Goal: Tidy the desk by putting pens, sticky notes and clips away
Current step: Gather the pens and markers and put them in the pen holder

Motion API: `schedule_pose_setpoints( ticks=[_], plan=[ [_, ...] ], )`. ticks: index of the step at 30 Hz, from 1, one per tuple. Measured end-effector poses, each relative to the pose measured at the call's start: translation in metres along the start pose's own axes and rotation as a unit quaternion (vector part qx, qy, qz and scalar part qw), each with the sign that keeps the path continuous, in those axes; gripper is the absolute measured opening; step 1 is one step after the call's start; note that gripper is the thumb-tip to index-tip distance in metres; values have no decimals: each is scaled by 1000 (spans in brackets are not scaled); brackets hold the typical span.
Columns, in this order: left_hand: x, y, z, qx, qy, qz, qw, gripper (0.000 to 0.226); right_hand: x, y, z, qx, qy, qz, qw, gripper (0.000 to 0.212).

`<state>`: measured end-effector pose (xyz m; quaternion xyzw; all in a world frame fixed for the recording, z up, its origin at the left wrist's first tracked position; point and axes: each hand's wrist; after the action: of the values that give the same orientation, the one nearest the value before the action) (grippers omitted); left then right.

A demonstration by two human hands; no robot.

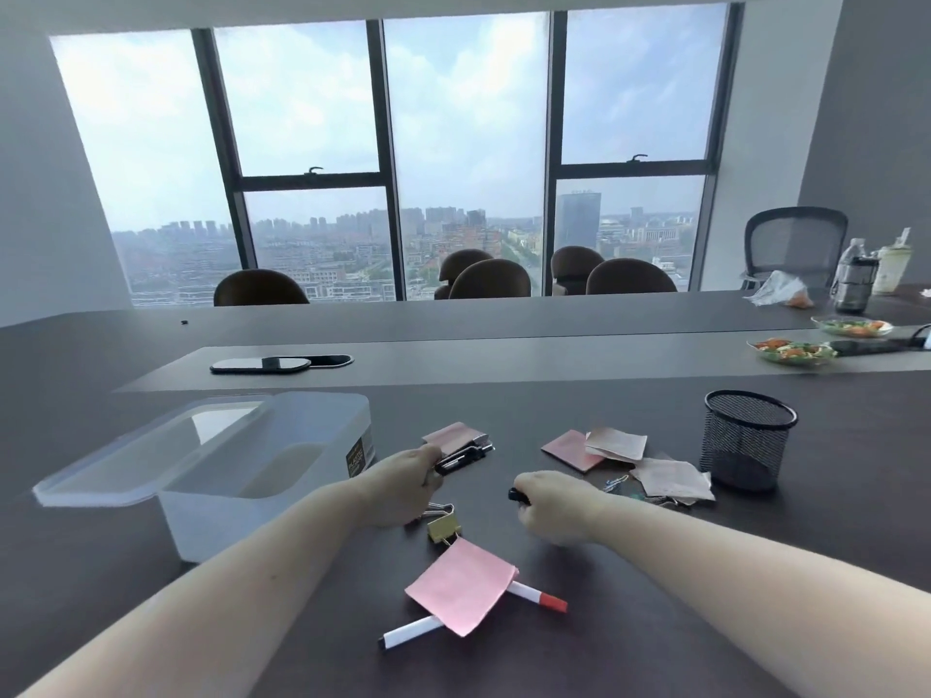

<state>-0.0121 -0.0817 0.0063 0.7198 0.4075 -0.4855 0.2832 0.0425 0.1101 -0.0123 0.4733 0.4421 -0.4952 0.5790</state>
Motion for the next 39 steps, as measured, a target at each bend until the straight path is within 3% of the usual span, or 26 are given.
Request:
schedule_pose_setpoints(
  ticks=[8, 11, 15, 19, 22, 26, 30, 34, 39],
  plan=[
    [-5, 19, 10, -8, -55, 2, 998, 21, -7, 34, 10, -50, -60, 114, 990, 6],
    [-4, 31, 12, -17, -54, 11, 998, 26, -13, 39, 16, -40, -65, 128, 989, 14],
    [-2, 44, 13, -7, -22, 35, 999, 13, -16, 44, 24, -18, -79, 157, 984, 12],
    [1, 51, 15, -7, -8, 50, 999, 13, -16, 51, 28, -7, -38, 186, 982, 43],
    [5, 52, 13, -6, -1, 60, 998, 18, -11, 51, 36, -1, 18, 164, 986, 52],
    [12, 48, 7, -6, -15, 67, 998, 26, -5, 44, 43, -3, 70, 76, 995, 29],
    [20, 43, 7, -8, -42, 78, 996, 38, -3, 36, 36, 15, 112, 40, 993, 8],
    [21, 43, 7, -2, -46, 77, 996, 44, -9, 35, 24, 47, 154, -9, 987, 29],
    [20, 41, 5, -7, -66, 76, 995, 41, -19, 42, 30, -18, 167, -43, 985, 23]
  ],
)
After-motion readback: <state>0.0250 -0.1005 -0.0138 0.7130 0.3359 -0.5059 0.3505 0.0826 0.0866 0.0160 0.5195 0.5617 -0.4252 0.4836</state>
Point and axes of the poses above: each hand's wrist, its own y-axis away from the middle knuckle, its own x-axis out of the palm, z = x × y, and after that the axes turned 4 degrees about y, right-handed
